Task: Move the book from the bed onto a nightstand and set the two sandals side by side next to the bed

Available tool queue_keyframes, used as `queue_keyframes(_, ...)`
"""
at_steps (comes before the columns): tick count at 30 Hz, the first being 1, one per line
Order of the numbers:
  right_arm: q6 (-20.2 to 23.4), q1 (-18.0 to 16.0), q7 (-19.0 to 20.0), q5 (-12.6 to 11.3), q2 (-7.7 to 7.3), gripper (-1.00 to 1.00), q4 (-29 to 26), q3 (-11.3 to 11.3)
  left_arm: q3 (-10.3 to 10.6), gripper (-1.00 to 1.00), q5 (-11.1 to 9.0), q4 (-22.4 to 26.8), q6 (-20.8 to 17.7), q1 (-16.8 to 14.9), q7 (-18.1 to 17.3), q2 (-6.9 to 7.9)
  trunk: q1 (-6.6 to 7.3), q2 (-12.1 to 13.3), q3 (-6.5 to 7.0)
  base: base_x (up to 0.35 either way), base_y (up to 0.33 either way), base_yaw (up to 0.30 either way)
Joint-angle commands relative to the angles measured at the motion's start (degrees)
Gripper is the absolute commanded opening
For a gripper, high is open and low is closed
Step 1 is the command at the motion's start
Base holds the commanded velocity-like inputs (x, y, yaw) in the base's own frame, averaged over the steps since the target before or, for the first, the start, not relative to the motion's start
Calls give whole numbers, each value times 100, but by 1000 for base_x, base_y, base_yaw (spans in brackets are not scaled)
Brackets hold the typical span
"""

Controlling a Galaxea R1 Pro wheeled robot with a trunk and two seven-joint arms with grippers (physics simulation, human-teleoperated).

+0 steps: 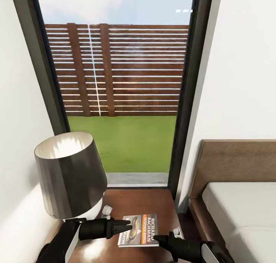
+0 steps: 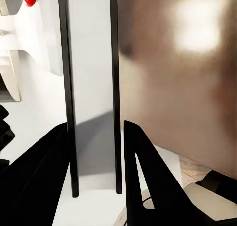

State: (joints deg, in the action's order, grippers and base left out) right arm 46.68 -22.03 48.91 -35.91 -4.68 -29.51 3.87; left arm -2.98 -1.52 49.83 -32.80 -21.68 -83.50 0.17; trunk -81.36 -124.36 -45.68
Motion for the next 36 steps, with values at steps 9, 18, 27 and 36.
queue_keyframes(9,26,-3,-5,-39,-7,-100,-2,26,-1,100,-6,1,-60,-3,-18,1,-197,-364,-167,0,0,0)
queue_keyframes(18,26,-3,-5,-39,-3,-100,-2,26,-3,100,-6,1,-60,-3,-18,1,-263,-484,-221,0,0,0)
queue_keyframes(27,26,-3,-5,-39,-7,-100,-2,26,-1,100,-6,1,-60,-3,-18,1,-438,-805,-365,0,0,0)
queue_keyframes(36,26,-3,-5,-39,-6,-100,-2,26,-1,100,-6,1,-60,-3,-18,1,-438,-805,-365,0,0,0)
